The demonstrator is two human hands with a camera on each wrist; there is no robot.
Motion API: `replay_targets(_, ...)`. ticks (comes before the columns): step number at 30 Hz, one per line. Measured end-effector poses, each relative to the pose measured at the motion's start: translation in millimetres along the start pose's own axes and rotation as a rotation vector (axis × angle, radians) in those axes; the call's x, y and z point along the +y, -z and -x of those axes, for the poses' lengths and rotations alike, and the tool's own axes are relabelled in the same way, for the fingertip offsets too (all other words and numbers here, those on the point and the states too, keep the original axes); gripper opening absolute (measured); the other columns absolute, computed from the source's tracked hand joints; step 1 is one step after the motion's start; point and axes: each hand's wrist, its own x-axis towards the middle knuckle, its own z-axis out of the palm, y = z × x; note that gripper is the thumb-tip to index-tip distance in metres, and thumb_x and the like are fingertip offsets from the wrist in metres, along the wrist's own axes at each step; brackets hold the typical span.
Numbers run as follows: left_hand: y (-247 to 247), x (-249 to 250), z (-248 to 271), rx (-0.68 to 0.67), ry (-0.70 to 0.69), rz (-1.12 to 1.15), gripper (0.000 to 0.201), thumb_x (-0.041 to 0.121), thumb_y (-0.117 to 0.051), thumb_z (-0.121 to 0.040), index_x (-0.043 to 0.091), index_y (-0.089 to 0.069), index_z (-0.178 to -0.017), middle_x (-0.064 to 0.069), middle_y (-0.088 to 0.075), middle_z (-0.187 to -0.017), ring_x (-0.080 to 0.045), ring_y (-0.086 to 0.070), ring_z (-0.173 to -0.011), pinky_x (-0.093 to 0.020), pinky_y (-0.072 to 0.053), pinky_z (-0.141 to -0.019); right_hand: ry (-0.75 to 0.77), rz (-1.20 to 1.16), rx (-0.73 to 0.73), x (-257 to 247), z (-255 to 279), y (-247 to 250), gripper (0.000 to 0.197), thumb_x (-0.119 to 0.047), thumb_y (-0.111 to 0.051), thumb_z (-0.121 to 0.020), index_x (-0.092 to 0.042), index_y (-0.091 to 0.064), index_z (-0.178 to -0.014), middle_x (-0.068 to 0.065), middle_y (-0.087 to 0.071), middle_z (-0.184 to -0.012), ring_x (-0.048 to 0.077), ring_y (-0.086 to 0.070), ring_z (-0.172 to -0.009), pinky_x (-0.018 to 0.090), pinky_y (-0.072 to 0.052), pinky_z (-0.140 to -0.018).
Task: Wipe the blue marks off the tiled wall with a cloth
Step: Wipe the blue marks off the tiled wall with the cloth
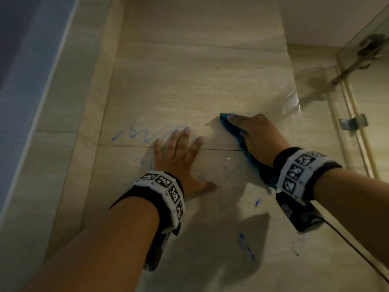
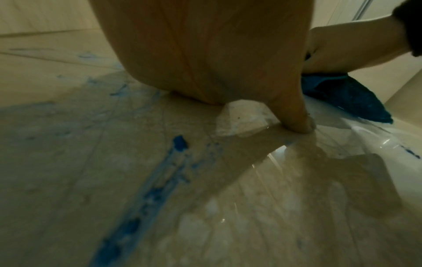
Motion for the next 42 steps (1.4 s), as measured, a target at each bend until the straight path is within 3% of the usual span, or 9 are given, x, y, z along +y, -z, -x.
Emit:
replay_targets(5,1,0,0,-0.005,-0.003,0.005,0.116,0.094,-0.032,-0.063,0.037,0.035,-0.140,0.005,0.043,-0.148,-0.019,0.034,-0.139,-0.057,0.017,-0.111,-0.217,-0.075,0.113,7,-10,3,0.049,-0.010,-0.044,-0.096,-0.030,-0.043,-0.141,0.020,-0.050,-0.129,0.041,-0.056,-0.103,0.031,-0.043,-0.087)
replay_targets(9,2,1,-1,-0.018,0.007,0.006,0.117,0.093,-0.034,-0.063,0.037,0.033,-0.141,0.004,0.042,-0.149,-0.020,0.033,-0.140,-0.056,0.018,-0.110,-0.152,0.039,0.077,-19,4,-10,0.052,-0.007,-0.042,-0.096,-0.026,-0.038,-0.144,0.022,-0.051,-0.126,0.038,-0.053,-0.108,0.034,-0.039,-0.090)
replay_targets(14,3,2,-2,-0.003,0.013,-0.012,0.118,0.094,-0.033,-0.062,0.036,0.031,-0.142,0.003,0.037,-0.151,-0.021,0.029,-0.142,-0.057,0.014,-0.112,-0.080,-0.045,0.068,-25,18,-24,0.040,-0.019,-0.044,-0.100,-0.030,-0.048,-0.138,0.016,-0.058,-0.113,0.032,-0.058,-0.089,0.020,-0.032,-0.071)
replay_targets(17,3,1,-2,-0.013,0.006,-0.020,0.117,0.094,-0.032,-0.063,0.036,0.031,-0.143,0.003,0.038,-0.151,-0.021,0.029,-0.142,-0.057,0.014,-0.112,-0.136,-0.098,0.061,-17,15,-19,0.040,-0.042,-0.049,-0.095,-0.022,-0.057,-0.129,0.007,-0.061,-0.096,0.020,-0.058,-0.075,0.010,-0.036,-0.058)
replay_targets(21,1,-1,-2,0.012,-0.006,-0.039,0.117,0.095,-0.029,-0.062,0.035,0.031,-0.143,0.002,0.038,-0.151,-0.022,0.028,-0.142,-0.057,0.014,-0.112,-0.267,-0.099,0.118,-8,9,1,0.042,-0.013,-0.043,-0.098,-0.032,-0.051,-0.136,0.018,-0.053,-0.121,0.038,-0.058,-0.098,0.028,-0.044,-0.081)
replay_targets(23,0,-1,-2,0.012,-0.005,-0.033,0.117,0.095,-0.029,-0.062,0.036,0.031,-0.143,0.002,0.038,-0.151,-0.022,0.028,-0.142,-0.056,0.014,-0.111,-0.313,-0.100,0.126,-8,10,8,0.049,-0.005,-0.044,-0.096,-0.032,-0.049,-0.137,0.021,-0.052,-0.125,0.041,-0.057,-0.101,0.031,-0.044,-0.084)
replay_targets(29,12,4,-1,-0.048,0.017,-0.090,0.118,0.095,-0.029,-0.062,0.032,0.028,-0.145,0.001,0.035,-0.152,-0.023,0.026,-0.143,-0.060,0.011,-0.110,-0.273,0.040,0.049,-13,18,1,0.050,-0.013,-0.047,-0.097,-0.034,-0.041,-0.142,0.023,-0.049,-0.119,0.040,-0.057,-0.095,0.035,-0.047,-0.084)
replay_targets(36,25,45,10,-0.031,0.024,-0.039,0.120,0.092,-0.033,-0.067,0.025,0.028,-0.146,-0.003,0.040,-0.149,-0.026,0.036,-0.138,-0.064,0.025,-0.100,-0.158,0.133,-0.065,-18,41,8,0.060,-0.005,-0.047,-0.094,-0.027,-0.030,-0.147,0.019,-0.049,-0.122,0.034,-0.052,-0.102,0.034,-0.046,-0.082)
replay_targets(42,14,71,5,-0.178,0.132,0.102,0.115,0.091,-0.030,-0.067,0.031,0.034,-0.142,0.000,0.045,-0.147,-0.025,0.035,-0.138,-0.065,0.013,-0.107,-0.059,0.103,-0.070,-6,53,8,0.058,-0.003,-0.047,-0.094,-0.027,-0.033,-0.146,0.012,-0.051,-0.127,0.031,-0.049,-0.109,0.032,-0.045,-0.087)
